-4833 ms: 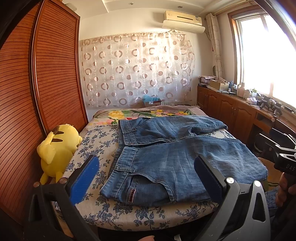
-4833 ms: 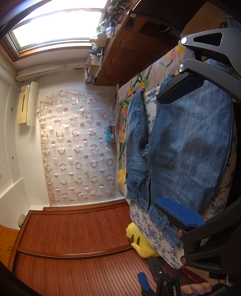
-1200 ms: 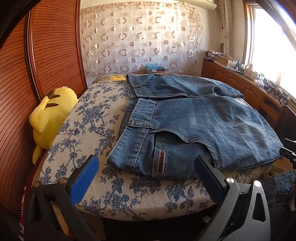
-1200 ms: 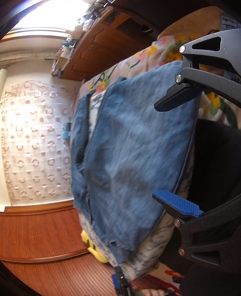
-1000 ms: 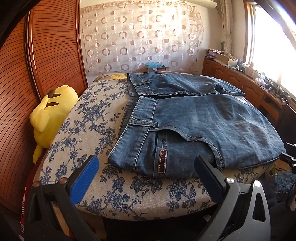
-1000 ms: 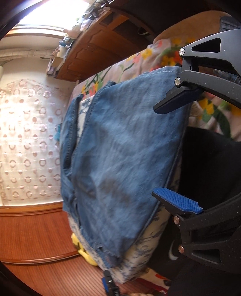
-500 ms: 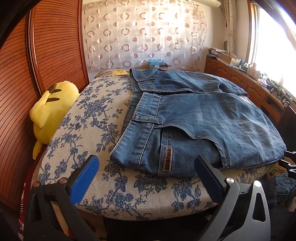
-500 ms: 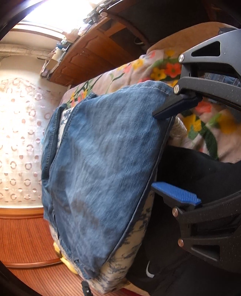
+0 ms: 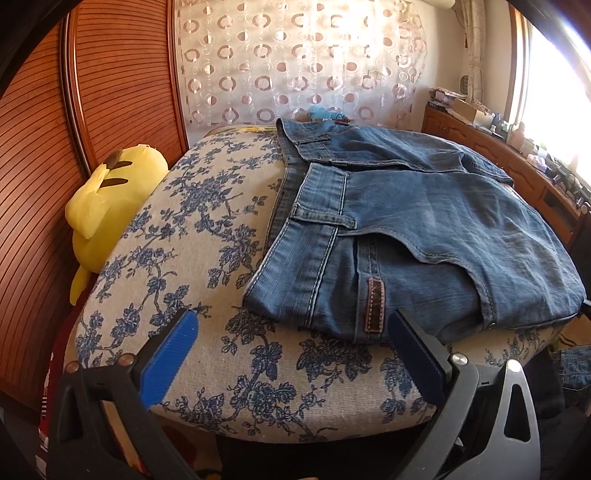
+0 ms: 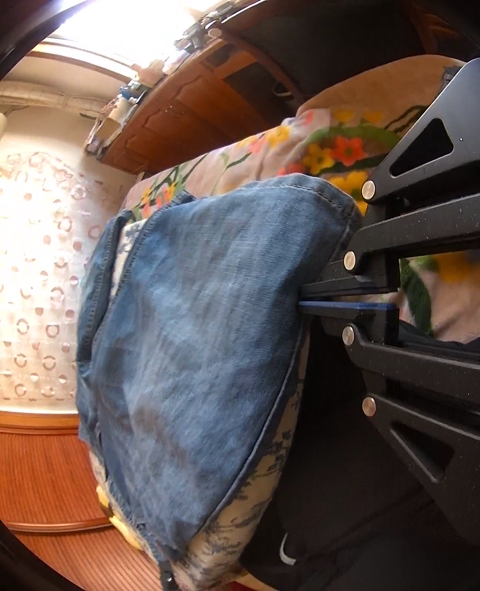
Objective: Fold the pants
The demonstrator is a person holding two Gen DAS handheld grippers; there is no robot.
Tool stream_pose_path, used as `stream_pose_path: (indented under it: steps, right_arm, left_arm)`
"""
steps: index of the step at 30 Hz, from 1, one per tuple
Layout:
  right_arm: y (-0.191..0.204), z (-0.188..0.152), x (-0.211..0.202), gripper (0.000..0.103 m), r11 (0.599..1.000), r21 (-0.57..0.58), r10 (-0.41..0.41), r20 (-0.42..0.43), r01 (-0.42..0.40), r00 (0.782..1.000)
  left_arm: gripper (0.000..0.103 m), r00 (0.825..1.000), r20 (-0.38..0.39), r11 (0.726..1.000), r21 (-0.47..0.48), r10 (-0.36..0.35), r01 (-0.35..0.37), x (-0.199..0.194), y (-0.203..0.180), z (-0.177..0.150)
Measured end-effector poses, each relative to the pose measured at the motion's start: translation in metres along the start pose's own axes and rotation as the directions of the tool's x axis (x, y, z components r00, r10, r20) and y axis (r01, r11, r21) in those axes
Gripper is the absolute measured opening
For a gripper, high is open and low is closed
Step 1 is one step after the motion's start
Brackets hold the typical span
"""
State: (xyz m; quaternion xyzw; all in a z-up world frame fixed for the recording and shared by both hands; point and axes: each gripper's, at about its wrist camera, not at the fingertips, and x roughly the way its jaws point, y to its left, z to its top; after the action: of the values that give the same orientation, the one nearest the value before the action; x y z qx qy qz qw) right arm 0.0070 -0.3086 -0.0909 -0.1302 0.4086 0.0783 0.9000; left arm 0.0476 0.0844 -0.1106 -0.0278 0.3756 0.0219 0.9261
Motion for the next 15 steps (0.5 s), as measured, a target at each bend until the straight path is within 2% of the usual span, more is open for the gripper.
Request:
stream_pose_path:
  steps: [4,8,10,11,12,15]
  right_arm:
    - [-0.002,0.007,-0.010,0.000,1.000,-0.001,0.000,0.048,0.000,0.999]
    - [0.002,0.008,-0.008,0.000,0.999,-0.005,0.032,0.042,-0.032,0.999]
    - [0.007,0.006,-0.005,0.010,0.999,-0.013,0.049,0.041,-0.049,0.998]
    - [0.010,0.004,-0.003,0.030,0.999,-0.018,0.047,0.042,-0.047,0.998]
    - [0.013,0.003,-0.002,0.043,0.999,-0.019,0.050,0.046,-0.049,0.998]
    - [0.017,0.002,0.001,0.050,0.998,-0.029,0.056,0.050,-0.055,0.997]
  left_arm:
    - [0.103,1.000,-0.008,1.000,-0.004,0.000,0.000,0.003,0.002,-0.002]
    - [0.103,1.000,-0.012,1.000,0.001,-0.004,0.004,0.004,0.000,-0.003]
    - [0.103,1.000,-0.013,1.000,0.002,-0.004,0.004,0.004,0.000,-0.003]
    - [0.103,1.000,-0.014,1.000,0.003,-0.004,0.004,0.004,0.000,-0.003]
    - [0.103,1.000,-0.014,1.000,0.004,-0.004,0.004,0.003,-0.001,-0.004]
    - [0.103,1.000,-0.014,1.000,0.003,-0.005,0.005,0.003,0.000,-0.003]
